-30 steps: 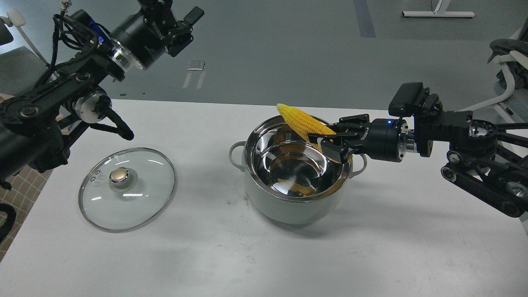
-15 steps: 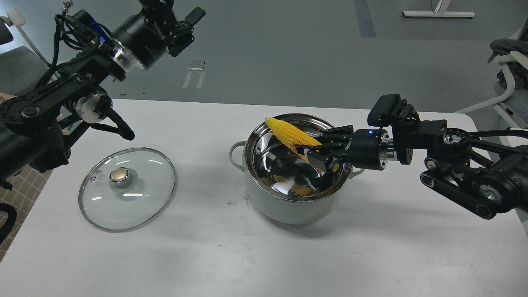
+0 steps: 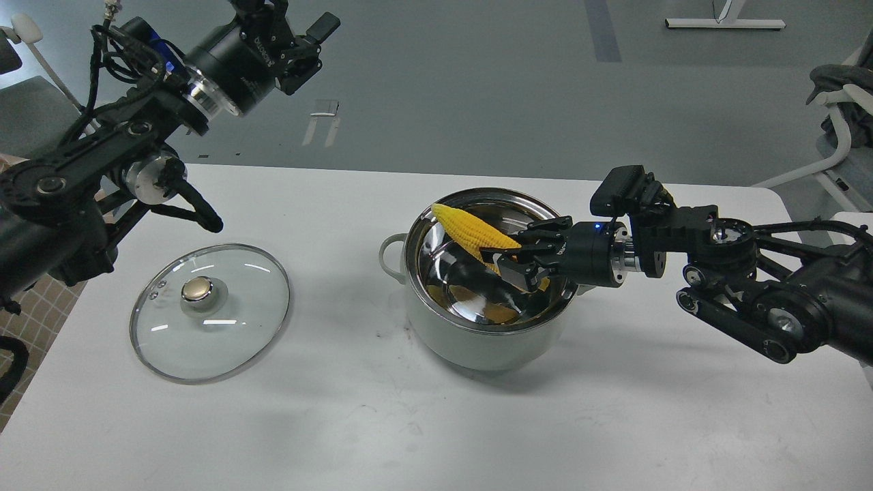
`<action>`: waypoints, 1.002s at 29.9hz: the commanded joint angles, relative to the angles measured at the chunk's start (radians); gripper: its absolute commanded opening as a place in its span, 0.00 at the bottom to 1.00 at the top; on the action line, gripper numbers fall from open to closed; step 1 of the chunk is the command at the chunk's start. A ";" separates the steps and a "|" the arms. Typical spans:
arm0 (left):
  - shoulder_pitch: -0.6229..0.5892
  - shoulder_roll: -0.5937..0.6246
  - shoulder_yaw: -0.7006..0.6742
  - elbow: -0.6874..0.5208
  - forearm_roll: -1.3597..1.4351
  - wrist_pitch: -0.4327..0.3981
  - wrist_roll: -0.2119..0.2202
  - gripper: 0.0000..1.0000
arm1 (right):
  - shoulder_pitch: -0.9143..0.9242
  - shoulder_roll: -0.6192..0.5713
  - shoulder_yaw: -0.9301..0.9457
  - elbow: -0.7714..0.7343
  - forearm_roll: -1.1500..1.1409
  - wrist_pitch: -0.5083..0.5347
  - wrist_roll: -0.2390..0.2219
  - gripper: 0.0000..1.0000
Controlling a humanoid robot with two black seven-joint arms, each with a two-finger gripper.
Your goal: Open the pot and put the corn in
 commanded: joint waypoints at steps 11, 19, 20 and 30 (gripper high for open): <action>0.000 0.001 0.000 0.000 0.000 0.000 0.000 0.95 | -0.001 0.002 0.002 0.001 0.005 -0.002 0.000 0.74; 0.000 0.004 0.000 0.000 -0.002 0.000 0.000 0.96 | 0.001 0.002 0.033 0.002 0.008 -0.023 0.000 0.95; 0.000 0.004 0.000 0.000 -0.002 0.000 0.000 0.96 | 0.002 0.000 0.040 0.002 0.008 -0.023 0.000 0.95; 0.003 0.001 0.000 0.009 -0.008 0.012 0.000 0.98 | 0.064 0.003 0.347 -0.106 0.113 -0.031 0.000 1.00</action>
